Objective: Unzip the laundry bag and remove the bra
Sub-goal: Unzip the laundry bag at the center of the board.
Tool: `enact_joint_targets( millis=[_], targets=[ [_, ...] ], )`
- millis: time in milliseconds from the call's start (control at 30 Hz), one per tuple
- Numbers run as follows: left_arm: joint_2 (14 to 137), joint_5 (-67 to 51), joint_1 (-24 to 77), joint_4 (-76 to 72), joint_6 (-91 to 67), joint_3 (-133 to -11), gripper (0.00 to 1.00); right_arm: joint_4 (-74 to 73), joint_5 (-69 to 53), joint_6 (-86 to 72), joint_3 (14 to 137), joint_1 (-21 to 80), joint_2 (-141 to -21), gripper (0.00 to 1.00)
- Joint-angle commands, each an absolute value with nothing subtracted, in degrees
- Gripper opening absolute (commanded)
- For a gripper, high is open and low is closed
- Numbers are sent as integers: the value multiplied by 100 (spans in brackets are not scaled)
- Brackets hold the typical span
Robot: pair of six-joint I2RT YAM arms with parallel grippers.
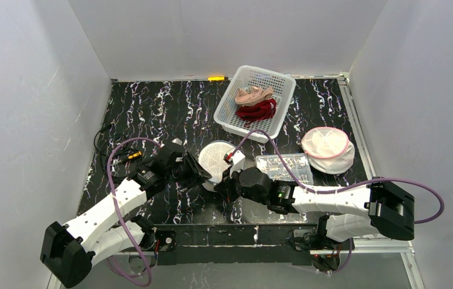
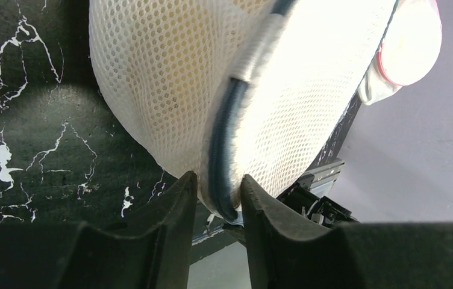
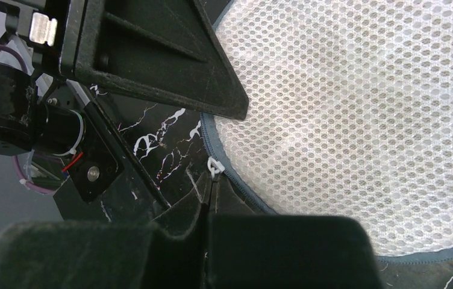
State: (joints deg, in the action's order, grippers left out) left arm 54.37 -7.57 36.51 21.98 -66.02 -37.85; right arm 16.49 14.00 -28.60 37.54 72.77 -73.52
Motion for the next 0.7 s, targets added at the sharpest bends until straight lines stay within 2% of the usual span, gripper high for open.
enact_joint_targets(
  millis=[0, 167, 333, 667],
  targets=[
    [5415, -547, 3674, 2206, -6488, -3798, 28, 1839, 1505, -2905, 3932, 7301, -7314, 1],
    [5413, -507, 3674, 2274, -6456, -3797, 18, 1744, 1544, -2888, 3875, 7310, -7206, 1],
    [5425, -507, 3674, 2276, -6407, -3788, 0, 1439, 1746, -2742, 3789, 7314, -6979, 1],
    [5422, -518, 3674, 2263, -6281, -3786, 0, 792, 2473, -2880, 3458, 7315, -6471, 1]
  ],
)
